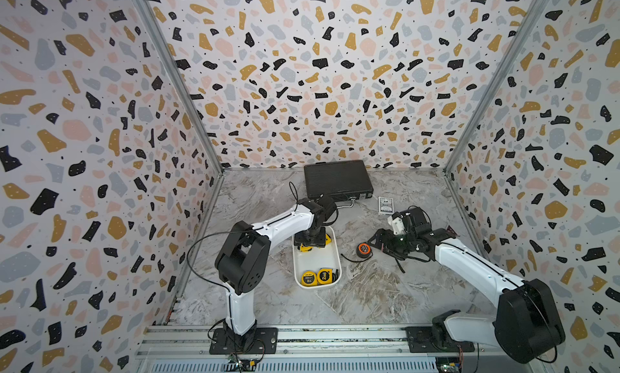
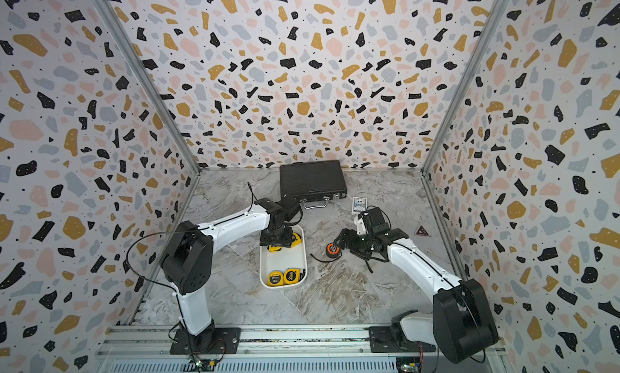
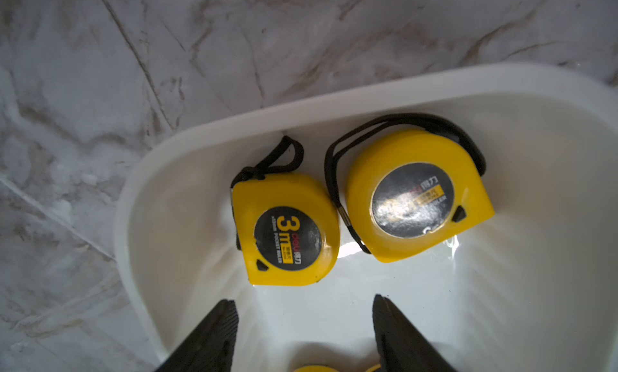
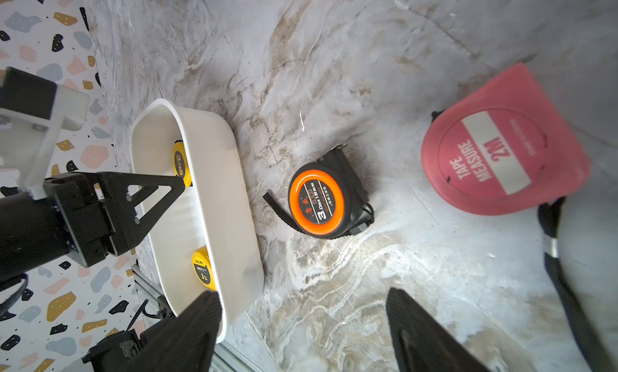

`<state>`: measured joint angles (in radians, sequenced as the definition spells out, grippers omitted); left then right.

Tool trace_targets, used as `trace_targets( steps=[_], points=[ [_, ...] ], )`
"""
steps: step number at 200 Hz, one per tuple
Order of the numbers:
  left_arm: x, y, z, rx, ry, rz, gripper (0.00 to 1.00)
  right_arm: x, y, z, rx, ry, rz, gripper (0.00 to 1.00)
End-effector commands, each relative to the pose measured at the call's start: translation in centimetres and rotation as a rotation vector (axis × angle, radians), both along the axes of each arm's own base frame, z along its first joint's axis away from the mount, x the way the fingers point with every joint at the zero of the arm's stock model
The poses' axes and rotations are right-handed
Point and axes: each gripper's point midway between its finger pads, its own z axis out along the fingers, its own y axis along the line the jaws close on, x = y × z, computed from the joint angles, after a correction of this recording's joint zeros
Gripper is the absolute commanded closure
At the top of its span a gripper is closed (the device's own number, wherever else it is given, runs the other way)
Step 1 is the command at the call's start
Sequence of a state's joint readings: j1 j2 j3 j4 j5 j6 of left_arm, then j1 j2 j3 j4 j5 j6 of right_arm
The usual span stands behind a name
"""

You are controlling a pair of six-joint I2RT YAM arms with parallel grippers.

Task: Take the tape measure out of the storage box
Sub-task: Pick up the tape measure from the storage box.

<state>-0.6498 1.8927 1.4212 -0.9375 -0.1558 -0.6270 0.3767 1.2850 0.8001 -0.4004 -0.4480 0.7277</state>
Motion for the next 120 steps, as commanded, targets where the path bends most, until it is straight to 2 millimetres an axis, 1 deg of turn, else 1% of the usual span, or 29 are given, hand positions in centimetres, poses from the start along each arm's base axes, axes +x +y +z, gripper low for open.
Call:
trace_targets(
  steps=[1,51,120],
  points=[
    [1.2,0.0,0.0,0.016,-0.032,-0.005,0.32,0.7,0.3,1.1,0.014,-0.024,0.012,0.17],
    [1.6,0.7,-0.8,0.064,-0.039,0.007,0.32,1.3,0.4,0.9,0.020,-0.021,0.018,0.17],
    [1.2,1.3,-2.0,0.091,-0.024,0.040,0.33,2.1,0.6,0.8,0.030,-0.016,0.025,0.18]
  ],
)
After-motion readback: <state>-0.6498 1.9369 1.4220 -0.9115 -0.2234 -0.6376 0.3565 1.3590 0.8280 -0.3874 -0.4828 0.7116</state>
